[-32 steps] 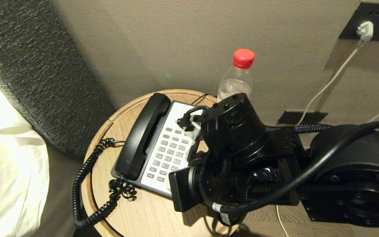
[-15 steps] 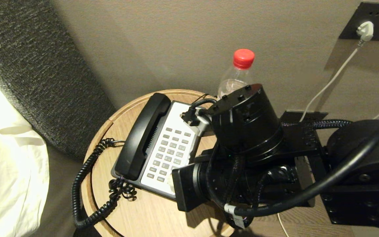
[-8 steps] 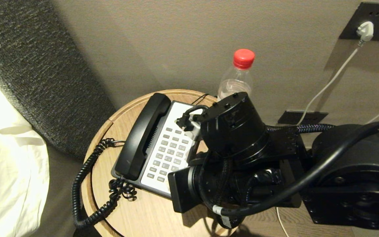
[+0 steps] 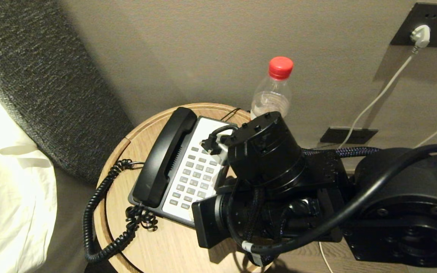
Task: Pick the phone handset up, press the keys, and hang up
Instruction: End the call using the dial pad
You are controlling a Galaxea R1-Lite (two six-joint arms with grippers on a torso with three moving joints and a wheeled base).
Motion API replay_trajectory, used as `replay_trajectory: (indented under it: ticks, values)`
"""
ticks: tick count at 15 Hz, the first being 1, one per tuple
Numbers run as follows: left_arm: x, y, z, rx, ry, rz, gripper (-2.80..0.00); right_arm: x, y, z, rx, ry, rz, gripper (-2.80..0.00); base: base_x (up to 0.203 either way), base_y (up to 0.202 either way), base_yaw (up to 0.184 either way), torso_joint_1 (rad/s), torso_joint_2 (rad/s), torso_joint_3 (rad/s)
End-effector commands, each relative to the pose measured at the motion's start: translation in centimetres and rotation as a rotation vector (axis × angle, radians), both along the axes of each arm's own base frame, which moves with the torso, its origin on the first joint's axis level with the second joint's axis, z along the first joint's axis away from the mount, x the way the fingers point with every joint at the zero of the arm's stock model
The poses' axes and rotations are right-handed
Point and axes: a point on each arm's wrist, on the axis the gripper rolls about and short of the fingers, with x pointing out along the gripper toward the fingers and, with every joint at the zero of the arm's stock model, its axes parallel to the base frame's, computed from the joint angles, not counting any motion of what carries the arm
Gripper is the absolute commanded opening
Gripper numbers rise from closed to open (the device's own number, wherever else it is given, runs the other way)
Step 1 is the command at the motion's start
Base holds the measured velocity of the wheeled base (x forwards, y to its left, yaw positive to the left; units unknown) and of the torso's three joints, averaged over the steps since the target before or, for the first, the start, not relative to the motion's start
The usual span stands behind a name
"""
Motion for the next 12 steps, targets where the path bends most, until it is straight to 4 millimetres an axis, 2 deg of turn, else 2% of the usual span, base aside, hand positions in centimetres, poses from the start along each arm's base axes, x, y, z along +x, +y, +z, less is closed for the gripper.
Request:
replay_trajectory:
  ticks: [1, 5, 8, 10, 12]
  values:
    - [0.0, 0.0, -0.2, 0.001, 0.008, 0.001, -2.80, -0.1, -0.1, 0.2, 0.004, 0.001, -0.004, -2.80, 0.000, 0.000, 0.000, 0.000, 0.00, 0.000]
    - [-0.1, 0.0, -0.4, 0.000, 0.011, 0.001, -2.80, -0.7, -0.9, 1.7, 0.040, -0.014, -0.001, -2.80, 0.000, 0.000, 0.000, 0.000, 0.00, 0.000]
    - [0.2, -0.1, -0.4, -0.043, 0.045, 0.037, -2.80, -1.6, -2.5, 4.2, 0.086, -0.041, -0.008, -2.80, 0.000, 0.000, 0.000, 0.000, 0.00, 0.000]
    - [0.2, -0.2, -0.5, -0.047, 0.051, 0.056, -2.80, -1.9, -3.1, 4.8, 0.090, -0.044, -0.014, -2.80, 0.000, 0.000, 0.000, 0.000, 0.00, 0.000]
    - [0.2, -0.2, -0.9, -0.044, 0.061, 0.094, -2.80, -2.8, -4.9, 6.5, 0.133, -0.046, -0.053, -2.80, 0.000, 0.000, 0.000, 0.000, 0.00, 0.000]
